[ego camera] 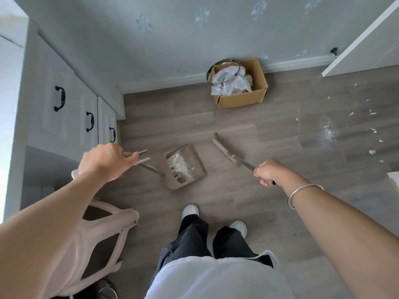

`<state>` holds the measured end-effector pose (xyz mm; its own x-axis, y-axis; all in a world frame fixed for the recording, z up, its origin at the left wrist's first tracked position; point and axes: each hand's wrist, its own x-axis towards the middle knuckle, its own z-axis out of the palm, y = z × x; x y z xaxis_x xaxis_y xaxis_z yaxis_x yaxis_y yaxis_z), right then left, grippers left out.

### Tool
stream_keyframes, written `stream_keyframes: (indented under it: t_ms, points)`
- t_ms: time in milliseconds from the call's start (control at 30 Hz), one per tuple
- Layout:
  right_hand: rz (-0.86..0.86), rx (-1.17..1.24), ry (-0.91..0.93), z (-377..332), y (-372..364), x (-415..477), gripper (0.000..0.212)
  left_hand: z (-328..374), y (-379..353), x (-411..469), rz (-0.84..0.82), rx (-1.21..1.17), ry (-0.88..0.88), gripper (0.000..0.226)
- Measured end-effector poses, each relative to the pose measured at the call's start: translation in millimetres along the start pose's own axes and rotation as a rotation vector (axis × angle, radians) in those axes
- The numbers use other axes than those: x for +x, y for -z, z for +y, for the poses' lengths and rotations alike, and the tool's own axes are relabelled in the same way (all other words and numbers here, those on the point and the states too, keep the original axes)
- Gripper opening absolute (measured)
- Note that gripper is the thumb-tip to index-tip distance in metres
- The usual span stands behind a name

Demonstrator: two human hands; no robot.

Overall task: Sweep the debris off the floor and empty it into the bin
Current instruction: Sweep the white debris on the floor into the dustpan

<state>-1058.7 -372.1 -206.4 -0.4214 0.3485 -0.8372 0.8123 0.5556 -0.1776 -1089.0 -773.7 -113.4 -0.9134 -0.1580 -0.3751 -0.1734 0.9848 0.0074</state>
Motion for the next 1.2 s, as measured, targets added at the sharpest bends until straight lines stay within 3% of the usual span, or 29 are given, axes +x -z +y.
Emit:
stream_keyframes:
  t_ms: [400, 600, 767, 967, 1200]
  points:
    - [-0.043, -0.007, -0.037, -9.1, -37.6, -0.2, 0.029, -32.4, 10.4, 5.3, 0.015, 0.179, -0.009, 0.065]
    - [-0.073, -0.011, -0.008, -26.4, -62.9, -9.7, 0.024, -36.9, -3.6, 5.9, -0.002, 0.130, 0.044, 0.062]
    - [-0.201, -0.020, 0.039, -56.6, -85.0, -26.8, 0.033, -41.9, -9.8, 7.6, -0.010, 0.046, 0.100, 0.060]
    - [-0.387, 0.109, 0.001, -92.3, -55.2, -50.2, 0.037, -43.9, -9.2, 8.2, -0.022, -0.015, 0.119, 0.059]
    - [-0.196, 0.037, 0.073, -94.6, -45.7, -43.6, 0.038, -43.6, -1.1, 13.9, -0.024, -0.017, 0.138, 0.059]
